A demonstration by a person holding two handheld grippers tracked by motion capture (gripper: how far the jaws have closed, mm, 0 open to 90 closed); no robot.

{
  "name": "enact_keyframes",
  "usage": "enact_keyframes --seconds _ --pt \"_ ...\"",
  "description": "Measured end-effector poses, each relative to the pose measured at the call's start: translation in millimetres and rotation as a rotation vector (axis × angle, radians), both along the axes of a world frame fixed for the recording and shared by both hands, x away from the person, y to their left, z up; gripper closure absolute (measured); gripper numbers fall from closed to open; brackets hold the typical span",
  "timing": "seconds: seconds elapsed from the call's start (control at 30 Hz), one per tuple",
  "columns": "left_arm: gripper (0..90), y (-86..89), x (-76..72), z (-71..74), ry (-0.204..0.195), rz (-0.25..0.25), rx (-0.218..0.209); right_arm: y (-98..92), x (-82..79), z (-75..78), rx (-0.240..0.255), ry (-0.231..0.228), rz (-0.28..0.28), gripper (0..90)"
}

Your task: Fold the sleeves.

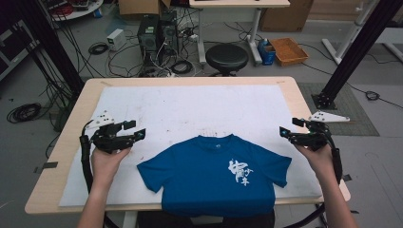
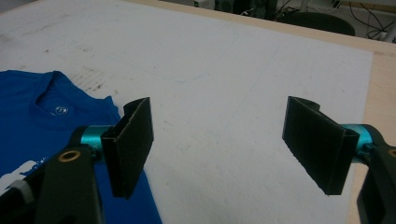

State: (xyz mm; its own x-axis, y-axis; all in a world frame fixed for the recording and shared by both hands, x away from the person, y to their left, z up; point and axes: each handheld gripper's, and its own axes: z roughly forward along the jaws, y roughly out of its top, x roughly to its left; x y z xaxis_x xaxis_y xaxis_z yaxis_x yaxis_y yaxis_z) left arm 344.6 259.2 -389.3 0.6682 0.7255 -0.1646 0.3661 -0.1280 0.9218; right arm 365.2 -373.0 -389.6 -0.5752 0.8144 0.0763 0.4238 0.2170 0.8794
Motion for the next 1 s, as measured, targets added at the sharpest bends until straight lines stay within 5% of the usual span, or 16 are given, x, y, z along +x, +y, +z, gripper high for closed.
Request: enact_keyframes --seconds 0.4,0.77,0.9,1.0 --pt "36.4 0.7 -2.7 -5.1 0.030 -0.038 0.060 -2.1 1.9 -1.2 -0.002 0.006 -0.012 24.7" --pt "37.4 3.4 -9.8 -11.3 0.046 -0.056 0.060 -1.4 2.8 -0.9 -0.008 0.002 -0.015 24.7" --pt "42.6 7.7 -14.8 -16.6 0.067 -0.077 0.066 -1.0 4.4 -2.6 -0.016 0.008 -0.016 24.7" --pt "47.1 10.9 -20.2 -26.4 0.123 -0.101 0.074 -1.6 5.2 -3.8 -0.017 0.013 -0.020 24.7"
